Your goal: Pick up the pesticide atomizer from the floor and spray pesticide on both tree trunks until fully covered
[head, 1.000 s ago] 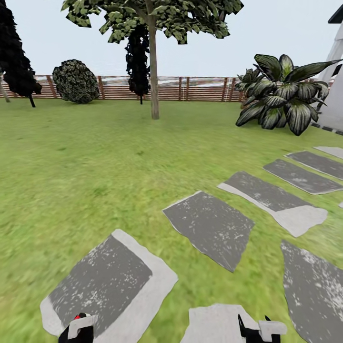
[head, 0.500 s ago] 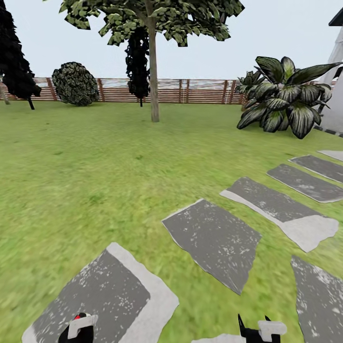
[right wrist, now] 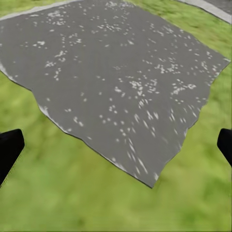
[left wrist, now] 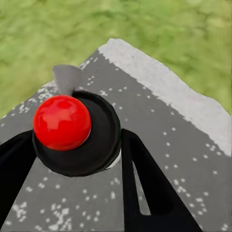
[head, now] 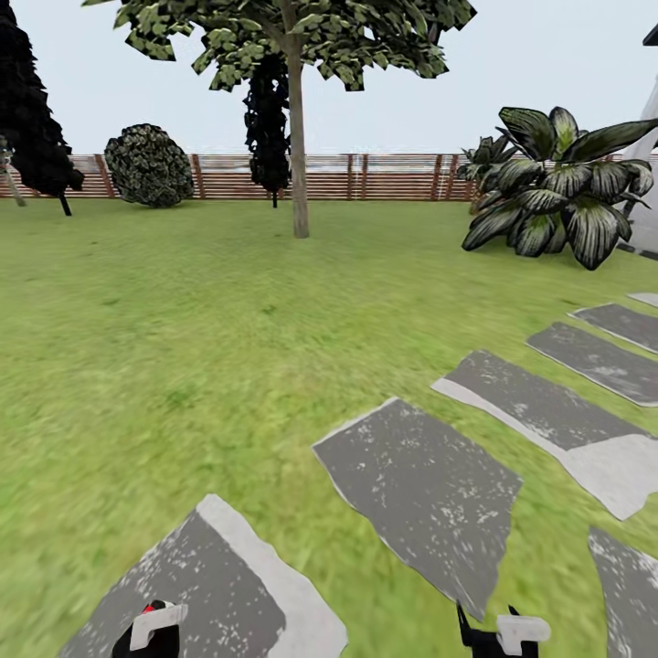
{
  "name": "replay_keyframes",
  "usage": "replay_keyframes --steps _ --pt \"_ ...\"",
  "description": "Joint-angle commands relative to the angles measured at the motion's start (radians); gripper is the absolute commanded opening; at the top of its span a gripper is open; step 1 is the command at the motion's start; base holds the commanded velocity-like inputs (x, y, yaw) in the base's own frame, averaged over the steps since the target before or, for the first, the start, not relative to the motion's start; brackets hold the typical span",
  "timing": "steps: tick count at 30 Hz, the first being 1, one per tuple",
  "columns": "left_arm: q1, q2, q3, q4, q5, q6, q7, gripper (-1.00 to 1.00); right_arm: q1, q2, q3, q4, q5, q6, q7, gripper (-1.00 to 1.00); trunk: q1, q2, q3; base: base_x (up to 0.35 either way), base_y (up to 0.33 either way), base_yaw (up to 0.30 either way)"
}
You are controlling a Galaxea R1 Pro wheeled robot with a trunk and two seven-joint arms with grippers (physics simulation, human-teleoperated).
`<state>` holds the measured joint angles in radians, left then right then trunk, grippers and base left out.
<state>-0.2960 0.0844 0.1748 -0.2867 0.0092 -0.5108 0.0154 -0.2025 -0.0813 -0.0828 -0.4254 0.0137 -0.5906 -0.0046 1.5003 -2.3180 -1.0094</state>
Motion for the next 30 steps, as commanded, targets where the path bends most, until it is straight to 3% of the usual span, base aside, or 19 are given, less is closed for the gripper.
replay_keyframes --steps 1,30 --pt "0.000 0.000 0.000 0.000 0.000 0.000 0.000 -1.00 0.000 0.000 0.000 0.000 0.000 0.000 0.000 1.00 0.000 0.000 0.000 0.338 0.000 0.008" --pt "0.015 0.004 0.001 -0.009 0.001 -0.001 0.000 -1.00 0.000 0.000 -0.001 0.003 -0.002 0.001 -0.001 1.00 0.000 0.000 0.000 0.338 0.000 0.000"
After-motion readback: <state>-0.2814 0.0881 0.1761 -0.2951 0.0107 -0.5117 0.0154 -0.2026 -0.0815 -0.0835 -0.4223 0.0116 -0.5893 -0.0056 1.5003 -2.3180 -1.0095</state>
